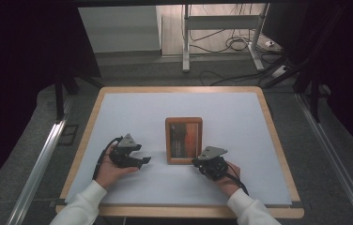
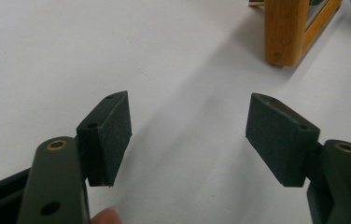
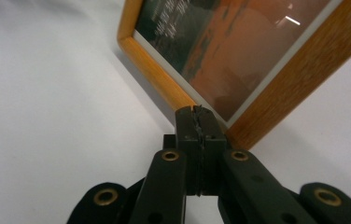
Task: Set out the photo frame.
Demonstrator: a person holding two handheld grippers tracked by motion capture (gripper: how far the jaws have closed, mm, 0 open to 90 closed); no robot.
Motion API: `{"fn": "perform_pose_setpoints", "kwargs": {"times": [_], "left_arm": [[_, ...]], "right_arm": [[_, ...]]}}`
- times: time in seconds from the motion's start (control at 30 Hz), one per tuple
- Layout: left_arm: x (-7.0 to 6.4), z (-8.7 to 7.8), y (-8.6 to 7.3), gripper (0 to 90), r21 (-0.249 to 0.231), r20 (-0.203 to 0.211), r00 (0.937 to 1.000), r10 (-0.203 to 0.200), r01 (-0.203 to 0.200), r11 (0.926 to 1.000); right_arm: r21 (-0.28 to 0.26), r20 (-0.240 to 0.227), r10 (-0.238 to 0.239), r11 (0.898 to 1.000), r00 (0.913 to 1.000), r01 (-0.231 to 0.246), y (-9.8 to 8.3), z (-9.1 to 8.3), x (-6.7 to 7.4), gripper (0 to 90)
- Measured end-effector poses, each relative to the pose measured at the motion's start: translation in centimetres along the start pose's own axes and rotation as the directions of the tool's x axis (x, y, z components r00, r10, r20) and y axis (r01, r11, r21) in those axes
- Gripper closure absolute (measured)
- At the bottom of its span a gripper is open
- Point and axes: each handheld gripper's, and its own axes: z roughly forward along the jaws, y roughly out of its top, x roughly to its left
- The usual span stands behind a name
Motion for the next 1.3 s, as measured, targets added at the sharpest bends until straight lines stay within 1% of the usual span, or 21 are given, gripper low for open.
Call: {"fn": "perform_pose_setpoints", "kwargs": {"times": [0.13,0.23,0.4,0.63,0.73,0.77,0.8,0.87,0.9,0.93,0.97,1.07,1.13,1.2,1.27,1.3], "left_arm": [[0.1,0.0,0.0,30.8,0.001,-0.001,1.0000,-0.006,0.006,1.0000],[0.1,-0.1,0.0,30.7,0.002,-0.004,1.0000,-0.003,0.003,1.0000],[0.0,-0.4,-0.2,30.7,-0.004,-0.011,0.9999,-0.004,0.004,1.0000],[-0.1,-0.9,-0.6,30.8,-0.014,-0.022,0.9997,-0.009,0.009,0.9999],[-0.1,-1.1,-0.6,30.8,-0.018,-0.024,0.9997,-0.011,0.010,0.9998],[-0.1,-1.2,-0.6,30.9,-0.020,-0.025,0.9996,-0.013,0.012,0.9997],[-0.1,-1.2,-0.7,30.9,-0.021,-0.024,0.9996,-0.013,0.012,0.9997],[-0.2,-1.2,-0.7,30.9,-0.020,-0.024,0.9996,-0.011,0.010,0.9998],[-0.2,-1.1,-0.7,30.9,-0.018,-0.024,0.9997,-0.010,0.010,0.9998],[-0.2,-1.1,-0.8,30.8,-0.016,-0.024,0.9997,-0.008,0.008,0.9998],[-0.2,-1.1,-0.8,30.8,-0.015,-0.024,0.9997,-0.008,0.008,0.9999],[-0.2,-1.0,-0.9,30.8,-0.012,-0.025,0.9996,-0.011,0.011,0.9999],[-0.2,-1.0,-0.9,30.8,-0.011,-0.026,0.9996,-0.013,0.013,0.9999],[-0.3,-1.0,-0.9,30.7,-0.009,-0.029,0.9995,-0.014,0.014,0.9999],[-0.3,-1.0,-0.9,30.6,-0.009,-0.032,0.9994,-0.015,0.015,0.9999],[-0.3,-1.1,-0.9,30.5,-0.009,-0.035,0.9993,-0.014,0.014,0.9999]], "right_arm": [[-0.028,0.000,0.008,1.000,1.0000,-0.008,0.1,-1.0,-0.2,89.6],[-0.049,0.011,0.023,0.999,0.9997,-0.022,-0.2,-1.7,-0.8,89.6],[-0.062,0.031,0.046,0.997,0.9984,-0.044,-0.7,-2.7,-2.1,89.6],[-0.069,0.063,0.059,0.996,0.9962,-0.055,-1.3,-3.5,-3.2,89.6],[-0.073,0.071,0.086,0.994,0.9938,-0.080,-1.6,-4.0,-3.6,89.3],[-0.074,0.072,0.089,0.994,0.9934,-0.084,-1.6,-4.1,-3.7,87.0],[-0.076,0.066,0.096,0.993,0.9931,-0.091,-1.8,-4.3,-3.9,81.9],[-0.080,0.041,0.114,0.991,0.9926,-0.110,-2.0,-4.5,-4.2,62.8],[-0.085,0.056,0.126,0.989,0.9904,-0.121,-2.2,-4.7,-4.3,53.7],[-0.090,0.075,0.147,0.986,0.9864,-0.140,-2.4,-4.9,-4.5,47.2],[-0.099,0.086,0.177,0.981,0.9803,-0.169,-2.7,-5.3,-4.7,42.3],[-0.115,0.104,0.224,0.970,0.9690,-0.212,-3.6,-6.2,-5.4,35.4],[-0.110,0.127,0.242,0.967,0.9620,-0.228,-4.4,-6.8,-5.9,32.5],[-0.098,0.149,0.255,0.965,0.9554,-0.242,-5.4,-7.3,-6.3,30.4],[-0.094,0.168,0.272,0.961,0.9475,-0.259,-6.3,-7.8,-6.6,30.1],[-0.098,0.175,0.285,0.957,0.9424,-0.272,-6.7,-8.2,-6.8,30.0]]}}
